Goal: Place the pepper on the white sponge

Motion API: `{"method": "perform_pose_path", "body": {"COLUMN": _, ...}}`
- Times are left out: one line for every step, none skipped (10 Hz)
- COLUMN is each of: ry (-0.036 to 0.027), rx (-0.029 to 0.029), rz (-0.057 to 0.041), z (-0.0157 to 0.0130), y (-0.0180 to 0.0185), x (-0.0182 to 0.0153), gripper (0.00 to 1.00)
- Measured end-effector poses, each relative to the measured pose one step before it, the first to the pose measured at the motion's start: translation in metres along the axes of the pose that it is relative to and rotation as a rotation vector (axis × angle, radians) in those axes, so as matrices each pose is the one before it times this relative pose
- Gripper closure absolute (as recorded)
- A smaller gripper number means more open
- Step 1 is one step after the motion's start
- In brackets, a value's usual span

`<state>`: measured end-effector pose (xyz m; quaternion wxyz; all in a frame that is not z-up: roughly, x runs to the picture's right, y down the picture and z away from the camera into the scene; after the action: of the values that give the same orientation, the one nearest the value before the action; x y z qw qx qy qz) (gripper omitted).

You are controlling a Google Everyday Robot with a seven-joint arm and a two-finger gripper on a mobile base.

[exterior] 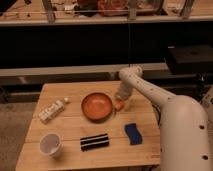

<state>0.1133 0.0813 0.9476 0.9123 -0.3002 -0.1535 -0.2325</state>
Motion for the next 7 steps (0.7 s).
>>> {"method": "perform_pose_path", "body": {"ry": 0.00482, "rx": 0.00312, "rz": 0.00052, "z": -0.00074, "y": 0.00148, "x": 0.00238, "gripper": 0.62}}
{"method": "perform_pose_path", "body": {"ry": 0.00562, "rx": 0.00493, "rz": 0.00472, "z": -0.00151, "y": 0.00133, "x": 0.00236, "gripper": 0.73}}
{"method": "perform_pose_path", "body": {"ry": 0.00468, "rx": 0.00203, "rz": 0.00328, "z": -0.00070, "y": 0.00109, "x": 0.00148, "gripper": 0.83}}
{"method": "perform_pose_path", "body": {"ry": 0.00253, "rx": 0.00123, "rz": 0.00194, "z": 0.00017, "y": 0.00068, "x": 0.00086, "gripper": 0.92}}
{"method": "perform_pose_path", "body": {"ry": 0.00054, "rx": 0.00166, "rz": -0.00149, "z": -0.00008, "y": -0.00022, "x": -0.00039, "gripper": 0.99}}
{"method": "perform_pose_path", "body": {"ry": -0.00012, "rx": 0.00208, "rz": 0.00001, "z": -0.00028, "y": 0.00040, "x": 0.00017, "gripper": 1.00}}
{"method": "perform_pose_path", "body": {"ry": -0.00196, "rx": 0.00267, "rz": -0.00053, "z": -0.00090, "y": 0.00117, "x": 0.00138, "gripper": 1.00}}
